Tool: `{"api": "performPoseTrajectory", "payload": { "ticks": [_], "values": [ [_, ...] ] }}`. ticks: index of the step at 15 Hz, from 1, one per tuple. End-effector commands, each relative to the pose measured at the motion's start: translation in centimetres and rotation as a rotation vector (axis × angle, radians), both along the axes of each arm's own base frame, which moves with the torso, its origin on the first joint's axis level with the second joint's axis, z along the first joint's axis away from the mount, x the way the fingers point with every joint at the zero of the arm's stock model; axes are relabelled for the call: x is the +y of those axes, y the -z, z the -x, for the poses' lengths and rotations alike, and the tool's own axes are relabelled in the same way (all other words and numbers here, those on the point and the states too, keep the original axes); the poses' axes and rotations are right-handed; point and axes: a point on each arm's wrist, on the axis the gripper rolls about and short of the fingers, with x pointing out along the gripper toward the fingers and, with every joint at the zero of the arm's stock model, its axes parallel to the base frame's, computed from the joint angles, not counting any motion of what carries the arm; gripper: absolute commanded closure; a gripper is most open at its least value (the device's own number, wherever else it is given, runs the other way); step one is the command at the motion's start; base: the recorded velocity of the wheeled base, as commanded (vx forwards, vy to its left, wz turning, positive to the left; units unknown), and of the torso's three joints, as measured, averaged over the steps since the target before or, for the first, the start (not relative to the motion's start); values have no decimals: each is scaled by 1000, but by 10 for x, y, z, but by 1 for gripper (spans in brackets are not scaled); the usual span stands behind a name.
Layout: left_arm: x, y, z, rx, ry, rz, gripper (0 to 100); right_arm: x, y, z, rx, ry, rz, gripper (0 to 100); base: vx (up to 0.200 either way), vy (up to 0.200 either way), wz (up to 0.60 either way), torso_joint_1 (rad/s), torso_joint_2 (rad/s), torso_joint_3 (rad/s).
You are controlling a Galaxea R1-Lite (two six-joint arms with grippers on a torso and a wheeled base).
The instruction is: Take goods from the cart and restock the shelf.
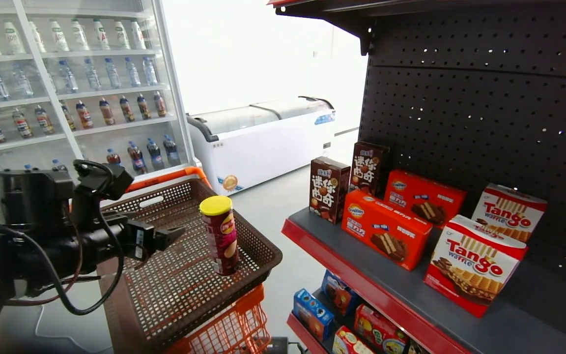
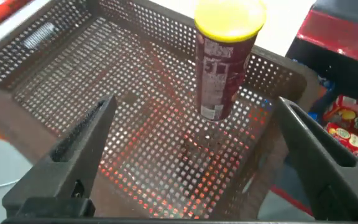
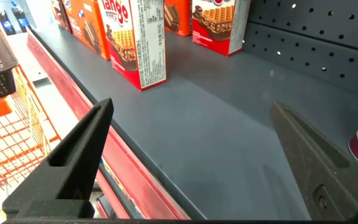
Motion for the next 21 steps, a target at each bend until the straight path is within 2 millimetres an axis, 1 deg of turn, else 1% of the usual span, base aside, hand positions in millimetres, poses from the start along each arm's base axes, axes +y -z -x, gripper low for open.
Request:
{"api": "performPoseTrajectory", "payload": {
  "ticks": [1,2,3,4,6,10,11,12,13,17,19,21],
  "values": [
    [-9,37,-27,86,25,-10,0,0,0,0,2,-1,0,0,0,0,0,0,0,0],
    [-10,41,-30,80,24,-8,0,0,0,0,2,-1,0,0,0,0,0,0,0,0],
    [-10,41,-30,80,24,-8,0,0,0,0,2,-1,0,0,0,0,0,0,0,0],
    [-12,61,-45,80,30,-13,0,0,0,0,2,-1,0,0,0,0,0,0,0,0],
    [-15,82,-65,40,34,-11,0,0,0,0,2,-1,0,0,0,0,0,0,0,0],
    [-24,101,-93,17,46,-10,0,0,0,0,2,-1,0,0,0,0,0,0,0,0],
    [-26,104,-98,15,50,-9,0,0,0,0,2,-1,0,0,0,0,0,0,0,0],
    [-26,106,-100,17,50,-10,0,0,0,0,0,-1,0,0,0,0,0,0,0,0],
    [-32,110,-108,11,63,-8,0,0,0,0,2,-1,0,0,0,0,0,0,0,0],
    [-48,119,-122,2,96,-6,0,0,0,0,2,-1,0,0,0,0,0,0,0,0],
    [-55,121,-130,-15,109,-5,0,0,0,0,2,-1,0,0,0,0,0,0,0,0],
    [-60,121,-134,-27,118,-3,0,0,0,0,2,-1,0,0,0,0,0,0,0,0]
  ]
}}
